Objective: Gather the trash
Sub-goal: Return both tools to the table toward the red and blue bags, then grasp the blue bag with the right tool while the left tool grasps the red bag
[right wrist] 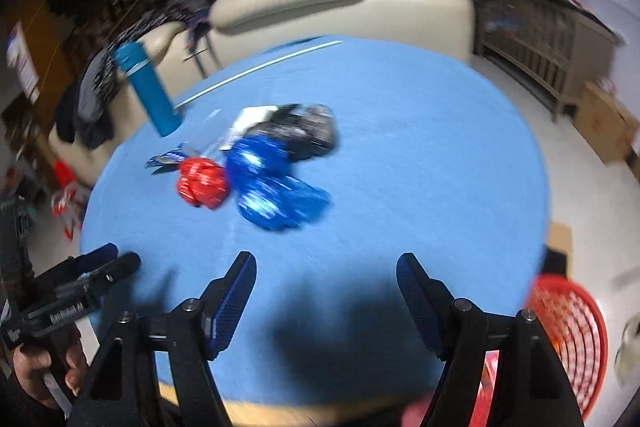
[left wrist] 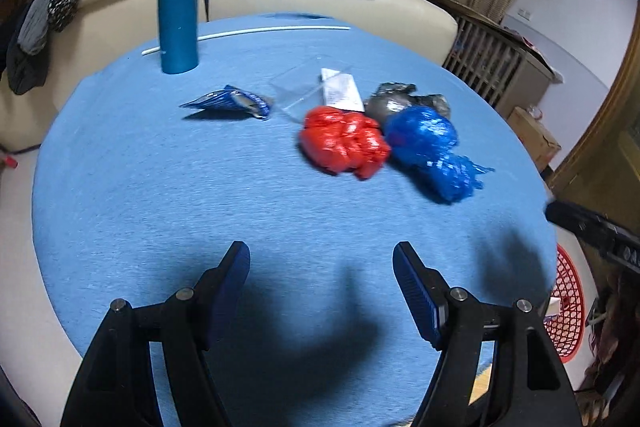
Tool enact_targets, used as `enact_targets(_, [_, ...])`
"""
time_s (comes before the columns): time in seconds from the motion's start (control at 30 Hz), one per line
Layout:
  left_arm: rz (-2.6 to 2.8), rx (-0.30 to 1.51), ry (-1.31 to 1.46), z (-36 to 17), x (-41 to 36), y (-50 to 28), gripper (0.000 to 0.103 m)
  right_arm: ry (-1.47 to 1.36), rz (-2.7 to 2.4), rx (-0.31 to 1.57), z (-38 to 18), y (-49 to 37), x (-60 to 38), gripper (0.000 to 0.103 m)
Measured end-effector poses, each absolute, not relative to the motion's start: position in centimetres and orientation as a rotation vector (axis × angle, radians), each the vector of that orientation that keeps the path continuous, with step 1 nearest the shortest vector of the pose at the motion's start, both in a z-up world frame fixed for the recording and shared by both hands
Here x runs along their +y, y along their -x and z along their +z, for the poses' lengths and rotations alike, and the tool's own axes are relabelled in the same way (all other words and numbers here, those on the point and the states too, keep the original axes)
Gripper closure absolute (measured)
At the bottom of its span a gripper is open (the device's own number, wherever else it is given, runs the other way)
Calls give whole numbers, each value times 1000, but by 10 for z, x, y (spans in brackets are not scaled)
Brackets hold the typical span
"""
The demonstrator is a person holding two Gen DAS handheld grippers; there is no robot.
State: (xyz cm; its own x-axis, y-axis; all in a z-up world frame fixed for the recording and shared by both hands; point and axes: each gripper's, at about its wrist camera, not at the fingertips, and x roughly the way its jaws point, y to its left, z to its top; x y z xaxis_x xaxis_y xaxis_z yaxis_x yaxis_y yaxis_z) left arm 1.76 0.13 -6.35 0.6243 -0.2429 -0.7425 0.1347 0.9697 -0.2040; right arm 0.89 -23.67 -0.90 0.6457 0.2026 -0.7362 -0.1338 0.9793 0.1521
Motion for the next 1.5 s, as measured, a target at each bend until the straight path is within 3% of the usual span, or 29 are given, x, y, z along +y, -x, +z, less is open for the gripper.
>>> enact_targets(0.4, [-175, 840, 216, -63, 37, -30, 28, -67, 249, 879, -11, -103, -163, 27])
enact_targets(0.63, [-190, 852, 227, -68, 37, -41, 28, -90, 246, 977, -49, -144, -154, 28])
enact_targets(0.67, [-190, 854, 226, -68, 37, -43, 28, -102, 254, 979, -53, -144, -155, 36])
enact_targets(0.77, [-191, 857, 224, -69, 34, -53, 28, -103, 274, 975, -59, -142, -155, 39])
enact_targets(1.23, [-265, 856, 164, -55, -35, -122, 24, -211, 259, 961, -69, -115, -204, 40])
enact_targets(1.4, [-211, 913, 62, -72, -59, -151, 24, -249, 252, 955, -72, -109, -218, 41])
enact_targets(1.43, [-204, 931, 53, -77, -60, -155, 24, -252, 252, 954, -73, -108, -219, 41])
enact_targets(1.47, [-225, 952, 73, -81, -57, -157, 34, -253, 252, 954, -73, -108, -220, 41])
enact_targets(1.5, [-236, 950, 84, -81, -55, -155, 35, -255, 253, 953, -72, -107, -221, 41])
